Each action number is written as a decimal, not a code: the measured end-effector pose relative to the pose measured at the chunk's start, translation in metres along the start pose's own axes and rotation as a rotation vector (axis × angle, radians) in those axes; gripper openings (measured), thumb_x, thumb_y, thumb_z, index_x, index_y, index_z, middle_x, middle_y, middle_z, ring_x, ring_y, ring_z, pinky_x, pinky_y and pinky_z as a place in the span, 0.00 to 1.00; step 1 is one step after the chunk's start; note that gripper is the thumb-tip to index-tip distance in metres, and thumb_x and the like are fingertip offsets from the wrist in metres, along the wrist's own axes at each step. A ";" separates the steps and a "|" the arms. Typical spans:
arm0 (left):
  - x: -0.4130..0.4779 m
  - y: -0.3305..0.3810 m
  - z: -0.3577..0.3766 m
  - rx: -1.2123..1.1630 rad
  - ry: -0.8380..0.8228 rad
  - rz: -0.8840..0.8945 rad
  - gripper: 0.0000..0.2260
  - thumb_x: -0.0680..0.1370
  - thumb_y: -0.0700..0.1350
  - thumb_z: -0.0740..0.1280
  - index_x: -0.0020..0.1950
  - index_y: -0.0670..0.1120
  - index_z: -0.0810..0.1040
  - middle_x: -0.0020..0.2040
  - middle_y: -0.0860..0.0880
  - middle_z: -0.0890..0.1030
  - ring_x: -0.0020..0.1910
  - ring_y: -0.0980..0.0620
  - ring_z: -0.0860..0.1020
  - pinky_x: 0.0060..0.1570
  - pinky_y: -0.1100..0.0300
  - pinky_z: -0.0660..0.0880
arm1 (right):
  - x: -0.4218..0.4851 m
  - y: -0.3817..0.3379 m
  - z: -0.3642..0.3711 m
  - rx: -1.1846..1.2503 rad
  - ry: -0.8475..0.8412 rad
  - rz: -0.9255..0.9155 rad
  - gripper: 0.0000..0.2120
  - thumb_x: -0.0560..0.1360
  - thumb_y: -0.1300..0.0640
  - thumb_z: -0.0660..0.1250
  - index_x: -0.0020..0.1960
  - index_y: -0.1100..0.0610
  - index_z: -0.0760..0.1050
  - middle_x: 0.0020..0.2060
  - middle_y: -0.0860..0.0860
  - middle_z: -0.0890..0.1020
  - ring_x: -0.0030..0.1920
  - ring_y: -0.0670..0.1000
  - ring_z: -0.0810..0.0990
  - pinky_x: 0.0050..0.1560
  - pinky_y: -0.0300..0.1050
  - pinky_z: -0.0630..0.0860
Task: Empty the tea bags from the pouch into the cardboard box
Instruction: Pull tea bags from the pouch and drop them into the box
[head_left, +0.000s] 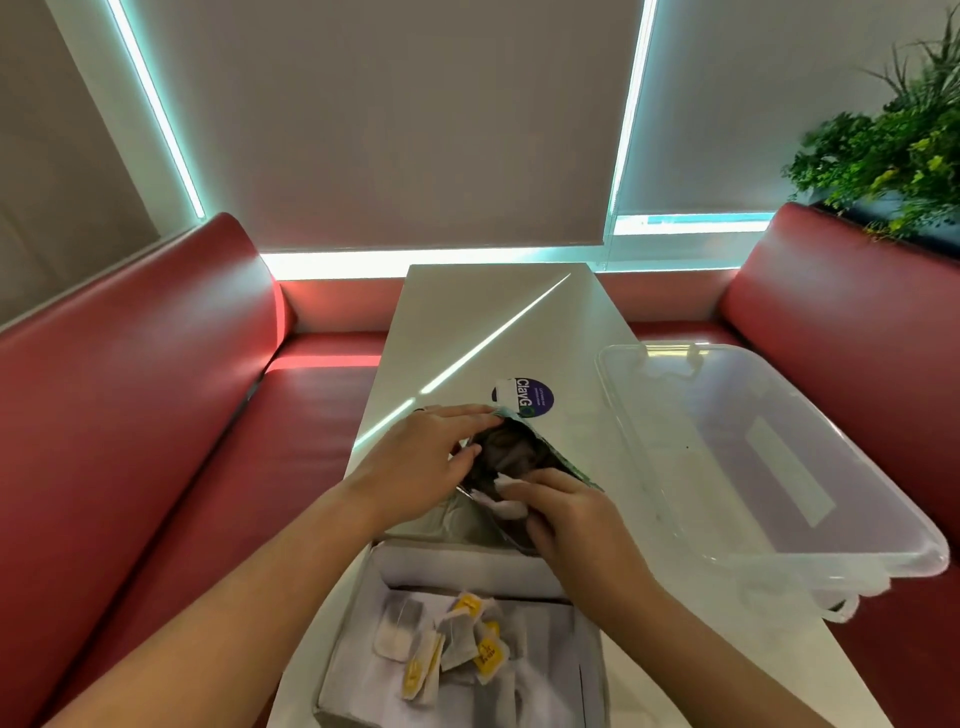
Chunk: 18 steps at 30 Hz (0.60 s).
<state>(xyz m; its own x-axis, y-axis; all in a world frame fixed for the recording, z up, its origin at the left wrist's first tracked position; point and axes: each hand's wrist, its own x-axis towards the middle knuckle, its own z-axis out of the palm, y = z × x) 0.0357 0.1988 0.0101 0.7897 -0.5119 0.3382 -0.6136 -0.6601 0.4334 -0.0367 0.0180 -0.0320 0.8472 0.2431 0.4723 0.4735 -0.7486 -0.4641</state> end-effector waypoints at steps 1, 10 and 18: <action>0.000 0.000 0.000 0.012 0.001 0.004 0.20 0.76 0.38 0.65 0.66 0.53 0.75 0.66 0.58 0.74 0.63 0.60 0.72 0.58 0.76 0.63 | -0.010 -0.004 -0.008 0.085 0.019 -0.013 0.14 0.72 0.63 0.66 0.55 0.52 0.81 0.51 0.47 0.82 0.49 0.43 0.80 0.50 0.35 0.76; -0.004 0.007 0.006 0.017 0.004 -0.001 0.20 0.76 0.37 0.65 0.66 0.51 0.75 0.67 0.54 0.75 0.61 0.55 0.74 0.55 0.71 0.66 | -0.078 -0.005 0.006 0.158 -0.127 0.011 0.13 0.76 0.57 0.62 0.58 0.48 0.79 0.55 0.45 0.81 0.52 0.42 0.79 0.53 0.29 0.73; -0.009 0.005 0.004 -0.010 0.002 -0.035 0.21 0.75 0.36 0.65 0.67 0.49 0.74 0.67 0.54 0.74 0.53 0.62 0.72 0.48 0.84 0.62 | -0.077 -0.003 -0.002 -0.074 -0.300 -0.068 0.12 0.77 0.47 0.61 0.53 0.46 0.81 0.51 0.41 0.83 0.55 0.43 0.77 0.59 0.37 0.73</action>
<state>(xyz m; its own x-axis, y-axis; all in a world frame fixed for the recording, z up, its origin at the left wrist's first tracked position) 0.0251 0.1980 0.0064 0.8108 -0.4874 0.3241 -0.5853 -0.6720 0.4537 -0.1035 0.0001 -0.0658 0.8527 0.4568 0.2533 0.5219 -0.7644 -0.3785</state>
